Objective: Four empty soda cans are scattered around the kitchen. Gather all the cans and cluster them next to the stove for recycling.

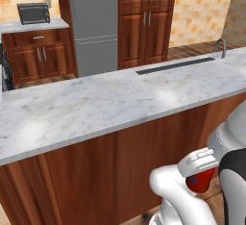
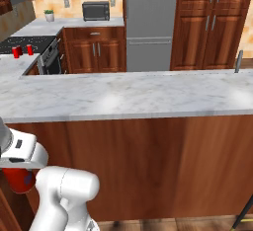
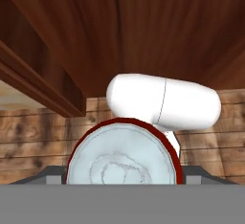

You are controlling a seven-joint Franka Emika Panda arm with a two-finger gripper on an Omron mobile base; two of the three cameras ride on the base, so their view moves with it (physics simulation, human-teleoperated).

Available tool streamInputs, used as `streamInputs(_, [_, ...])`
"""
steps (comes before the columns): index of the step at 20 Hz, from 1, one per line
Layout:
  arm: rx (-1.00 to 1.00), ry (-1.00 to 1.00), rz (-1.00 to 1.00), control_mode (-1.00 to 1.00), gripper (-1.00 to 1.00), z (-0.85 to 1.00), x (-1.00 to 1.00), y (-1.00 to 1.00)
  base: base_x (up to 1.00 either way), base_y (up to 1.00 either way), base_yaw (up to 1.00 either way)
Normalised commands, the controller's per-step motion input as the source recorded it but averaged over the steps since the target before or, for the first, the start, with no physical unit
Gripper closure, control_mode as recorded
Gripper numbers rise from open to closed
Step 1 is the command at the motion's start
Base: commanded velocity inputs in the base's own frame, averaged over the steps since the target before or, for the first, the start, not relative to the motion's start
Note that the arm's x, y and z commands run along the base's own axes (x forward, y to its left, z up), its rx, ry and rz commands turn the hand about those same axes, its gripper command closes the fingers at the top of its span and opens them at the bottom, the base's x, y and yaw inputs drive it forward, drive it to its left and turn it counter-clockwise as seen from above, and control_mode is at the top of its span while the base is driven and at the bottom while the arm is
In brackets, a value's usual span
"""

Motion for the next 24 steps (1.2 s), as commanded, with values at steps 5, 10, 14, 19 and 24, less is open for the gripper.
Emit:
streamInputs(5, [0.0,0.0,0.0,-1.0,1.0,0.0,0.0,0.0,0.0,0.0,0.0])
streamInputs(10, [0.0,0.0,0.0,1.0,1.0,0.0,0.0,0.0,0.0,0.0,0.0])
streamInputs(14, [0.0,0.0,0.0,1.0,1.0,0.0,0.0,0.0,-0.91,-0.11,-0.06])
streamInputs(19, [0.0,0.0,0.0,1.0,1.0,0.0,0.0,0.0,-1.0,-0.35,-0.15])
streamInputs(24, [0.0,0.0,0.0,1.0,1.0,0.0,0.0,0.0,-1.0,-0.56,-0.21])
